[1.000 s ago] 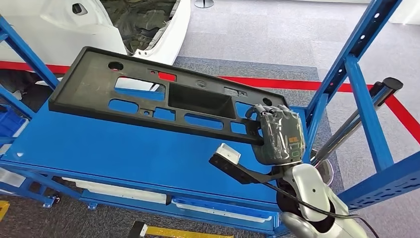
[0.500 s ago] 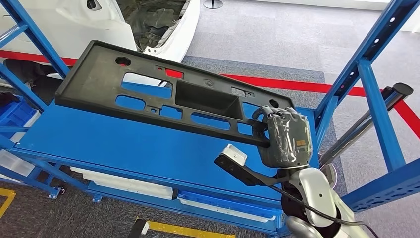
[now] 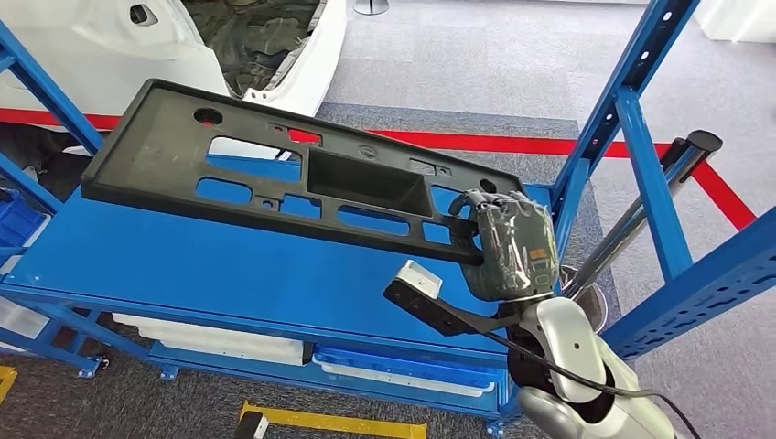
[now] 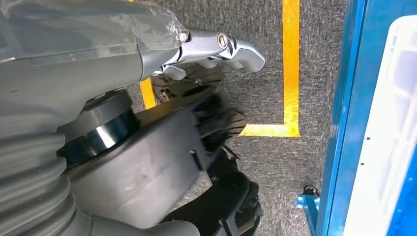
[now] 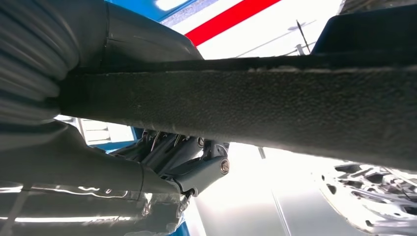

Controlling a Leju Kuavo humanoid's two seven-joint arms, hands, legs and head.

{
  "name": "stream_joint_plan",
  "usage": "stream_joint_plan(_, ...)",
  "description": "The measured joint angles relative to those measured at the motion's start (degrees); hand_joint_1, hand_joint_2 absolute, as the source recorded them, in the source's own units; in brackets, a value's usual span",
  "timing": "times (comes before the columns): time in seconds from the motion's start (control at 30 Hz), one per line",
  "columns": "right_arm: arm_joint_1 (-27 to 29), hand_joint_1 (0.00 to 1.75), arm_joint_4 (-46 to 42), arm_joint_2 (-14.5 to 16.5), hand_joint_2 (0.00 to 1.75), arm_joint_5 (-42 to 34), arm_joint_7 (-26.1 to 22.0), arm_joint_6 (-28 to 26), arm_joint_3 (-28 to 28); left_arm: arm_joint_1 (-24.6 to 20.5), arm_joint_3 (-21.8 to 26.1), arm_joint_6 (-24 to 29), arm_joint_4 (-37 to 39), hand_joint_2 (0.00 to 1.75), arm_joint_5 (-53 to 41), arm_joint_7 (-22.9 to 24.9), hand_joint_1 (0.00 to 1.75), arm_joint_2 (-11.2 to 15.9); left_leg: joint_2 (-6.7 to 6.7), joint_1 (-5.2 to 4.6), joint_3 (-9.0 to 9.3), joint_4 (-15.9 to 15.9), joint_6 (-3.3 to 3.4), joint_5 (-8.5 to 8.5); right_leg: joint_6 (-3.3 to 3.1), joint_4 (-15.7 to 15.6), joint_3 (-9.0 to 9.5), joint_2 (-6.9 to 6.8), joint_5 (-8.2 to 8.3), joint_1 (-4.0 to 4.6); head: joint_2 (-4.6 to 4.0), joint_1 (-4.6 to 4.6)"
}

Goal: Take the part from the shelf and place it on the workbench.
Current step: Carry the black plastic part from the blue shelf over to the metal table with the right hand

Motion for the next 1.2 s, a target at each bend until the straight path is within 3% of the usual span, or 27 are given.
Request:
stream_joint_plan(0.03,0.0,1.75,0.0,0.0,1.75,0.0,0.0,0.0,0.0,0.0,0.0,0.0,0.0,1.75,0.0,0.0,0.00,0.0,-0.01,-0.18,0.76,-1.9,0.22,0.45,0.25,0.0,-0.10,-0.01,0.14,-0.01,0.00,0.00)
stream_joint_plan(0.17,0.0,1.75,0.0,0.0,1.75,0.0,0.0,-0.1,0.0,0.0,0.0,0.0,0.0,1.75,0.0,0.0,0.00,0.0,0.14,-0.23,0.47,-3.4,1.34,1.52,1.45,0.3,-0.51,0.04,-0.02,-0.14,0.00,0.34)
stream_joint_plan(0.23,-0.1,1.75,0.0,0.0,1.75,0.0,0.0,-0.1,0.0,-0.1,0.0,0.0,0.0,1.75,0.0,0.0,0.00,0.0,0.34,0.07,0.09,-4.0,2.04,2.36,1.76,4.4,-2.13,0.11,-3.26,-0.14,0.00,0.98)
stream_joint_plan(0.3,0.0,1.75,0.0,0.0,1.75,0.0,0.0,-0.1,0.0,0.0,0.0,0.0,0.0,1.75,0.0,0.0,0.00,0.0,0.42,0.00,-0.64,-4.0,2.33,2.83,2.04,11.6,-4.84,0.12,-7.50,-0.14,0.00,1.78)
stream_joint_plan(0.33,0.0,1.75,0.1,0.0,1.75,0.0,0.0,-0.1,0.0,0.0,0.0,0.0,0.0,1.75,0.0,0.0,0.00,0.0,0.44,-0.03,-1.01,-3.8,2.34,3.01,2.16,14.3,-5.65,0.11,-8.62,-0.14,0.00,2.08)
stream_joint_plan(0.37,0.0,1.75,0.1,0.0,1.75,0.0,0.0,-0.1,0.0,0.0,0.0,0.0,0.0,1.75,0.0,0.0,0.00,0.0,0.45,-0.04,-1.36,-3.7,2.31,3.16,2.24,15.1,-5.52,0.11,-8.65,-0.15,0.00,2.34)
stream_joint_plan(0.4,0.0,1.75,0.2,0.0,1.75,0.0,0.0,-0.1,0.0,0.0,0.0,0.1,0.0,1.75,0.0,0.0,0.00,0.0,0.44,-0.04,-1.65,-3.5,2.27,3.27,2.24,13.6,-4.30,0.10,-7.64,-0.17,-0.01,2.61)
stream_joint_plan(0.47,-0.1,1.75,0.2,0.0,1.75,0.0,0.0,-0.1,0.0,0.0,0.0,0.1,0.0,1.75,0.0,0.0,0.00,-0.1,0.42,-0.05,-2.15,-2.9,2.06,3.37,2.04,6.0,0.25,0.06,-4.58,-0.20,-0.01,3.12)
stream_joint_plan(0.53,-0.2,1.75,0.2,0.0,1.75,-0.1,0.0,-0.1,0.0,0.0,0.0,0.1,0.0,1.75,0.0,0.0,0.00,-0.1,0.38,-0.24,-2.71,-2.2,1.60,3.46,1.67,0.4,2.99,0.08,-3.00,-0.03,0.00,3.39)
stream_joint_plan(0.67,-0.2,1.75,0.3,-0.1,1.75,-0.3,0.0,-0.1,0.0,0.0,0.0,0.1,0.0,1.75,0.0,0.0,0.00,-0.1,0.29,-0.25,-3.35,-1.7,0.20,3.51,0.42,-0.6,2.62,0.15,-2.09,0.04,0.00,2.94)
stream_joint_plan(0.73,-0.4,1.75,0.3,-0.1,1.75,-0.5,0.0,-0.1,0.0,0.0,0.0,0.1,0.0,1.75,0.0,0.0,0.00,0.0,0.16,-0.03,-4.72,1.9,-0.53,0.53,-0.27,-0.9,2.18,-0.04,-1.40,-0.18,0.00,2.44)
stream_joint_plan(0.8,-0.5,1.75,0.3,-0.1,1.75,-0.9,0.0,-0.1,0.1,0.0,0.0,0.0,0.0,1.75,0.0,0.0,0.00,0.0,0.12,0.27,-7.30,9.0,-1.13,-3.94,-0.53,-0.8,1.47,-0.18,-0.86,-0.19,0.00,1.67)
stream_joint_plan(0.87,-0.5,1.75,0.3,-0.1,1.75,-1.5,-0.2,-0.1,0.2,0.1,0.0,0.0,0.0,1.75,0.0,0.0,0.00,0.0,0.12,0.42,-8.38,13.5,-1.35,-5.83,-0.46,-0.6,0.66,-0.24,-0.37,-0.15,0.00,1.22)
stream_joint_plan(0.9,-0.6,1.75,0.3,-0.1,1.75,-1.8,-0.3,-0.1,0.3,0.1,0.0,0.0,0.0,1.75,0.0,0.0,0.00,0.0,0.12,0.44,-7.32,12.6,-1.28,-5.22,-0.35,-0.5,0.29,-0.23,-0.15,-0.14,0.00,0.99)
stream_joint_plan(1.0,-0.9,1.75,0.3,-0.1,1.75,-2.1,-0.3,-0.3,0.5,0.1,0.0,0.0,0.0,1.75,0.0,-0.1,0.00,0.0,0.06,0.27,-0.09,1.2,-0.55,-1.19,0.19,-0.3,-0.30,-0.21,0.42,-0.09,0.00,0.26)
stream_joint_plan(1.03,-1.0,1.75,0.3,-0.1,1.75,-2.2,-0.3,-0.4,0.5,0.0,0.0,0.0,0.0,1.75,-0.1,-0.1,0.00,0.0,0.05,0.10,1.37,-1.6,-0.30,-0.44,0.46,-0.3,-0.37,-0.22,0.61,-0.06,-0.01,0.18)
stream_joint_plan(1.13,-1.3,1.75,0.3,-0.1,1.75,-2.3,-0.3,-0.5,0.6,0.1,0.0,0.0,0.0,1.75,-0.1,-0.1,0.00,0.1,0.06,-0.27,1.61,-3.1,0.52,0.42,1.57,-0.5,-0.51,-0.34,1.27,-0.15,-0.01,0.34)
stream_joint_plan(1.2,-1.4,1.75,0.3,-0.1,1.75,-2.4,-0.3,-0.5,0.7,0.0,0.0,0.0,0.0,1.75,-0.2,-0.1,0.00,0.1,0.29,-0.06,1.09,-3.7,1.46,1.41,2.19,0.5,-1.09,-0.28,0.00,-0.22,0.00,0.59)
